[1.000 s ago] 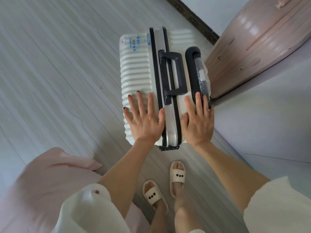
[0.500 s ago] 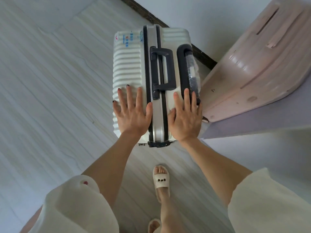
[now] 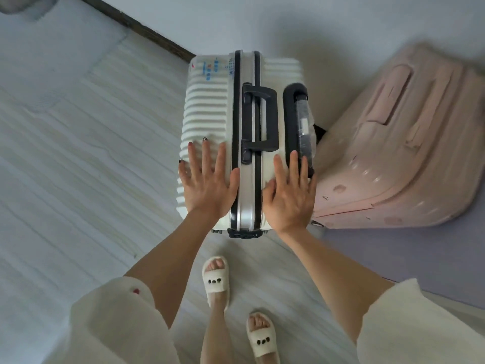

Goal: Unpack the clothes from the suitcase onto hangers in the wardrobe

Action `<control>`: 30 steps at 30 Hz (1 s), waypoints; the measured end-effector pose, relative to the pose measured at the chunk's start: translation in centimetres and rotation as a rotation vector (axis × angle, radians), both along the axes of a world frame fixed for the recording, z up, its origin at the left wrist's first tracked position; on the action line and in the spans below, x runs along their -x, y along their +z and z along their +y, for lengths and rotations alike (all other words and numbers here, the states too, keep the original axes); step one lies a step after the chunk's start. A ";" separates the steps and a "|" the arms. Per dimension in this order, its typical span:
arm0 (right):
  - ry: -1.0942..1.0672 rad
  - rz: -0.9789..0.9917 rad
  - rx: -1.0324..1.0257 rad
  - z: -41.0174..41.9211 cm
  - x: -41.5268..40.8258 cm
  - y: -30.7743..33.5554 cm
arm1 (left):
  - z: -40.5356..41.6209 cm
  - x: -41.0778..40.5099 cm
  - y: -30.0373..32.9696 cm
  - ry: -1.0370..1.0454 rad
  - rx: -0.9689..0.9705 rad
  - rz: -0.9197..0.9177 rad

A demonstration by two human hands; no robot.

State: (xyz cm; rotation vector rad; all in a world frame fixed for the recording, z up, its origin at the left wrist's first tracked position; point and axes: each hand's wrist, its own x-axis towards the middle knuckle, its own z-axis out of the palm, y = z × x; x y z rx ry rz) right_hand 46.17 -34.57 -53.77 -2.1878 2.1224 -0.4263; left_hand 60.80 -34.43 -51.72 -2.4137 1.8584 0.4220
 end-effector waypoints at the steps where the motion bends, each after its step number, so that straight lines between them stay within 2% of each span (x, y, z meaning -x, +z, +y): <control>1: -0.025 -0.004 0.004 -1.3 -0.2 0.0 | -1.5 -0.2 0.0 -0.025 0.001 -0.001; 13: -0.368 -0.003 -0.053 -14.3 -0.6 0.4 | -19.6 0.4 -0.2 -0.386 0.031 -0.019; 19: -0.472 -0.038 -0.121 -18.4 0.8 0.5 | -25.2 2.5 -0.2 -0.499 0.043 -0.035; 30: -0.493 -0.070 -0.161 -20.5 0.8 1.1 | -28.4 3.2 0.1 -0.538 0.010 -0.035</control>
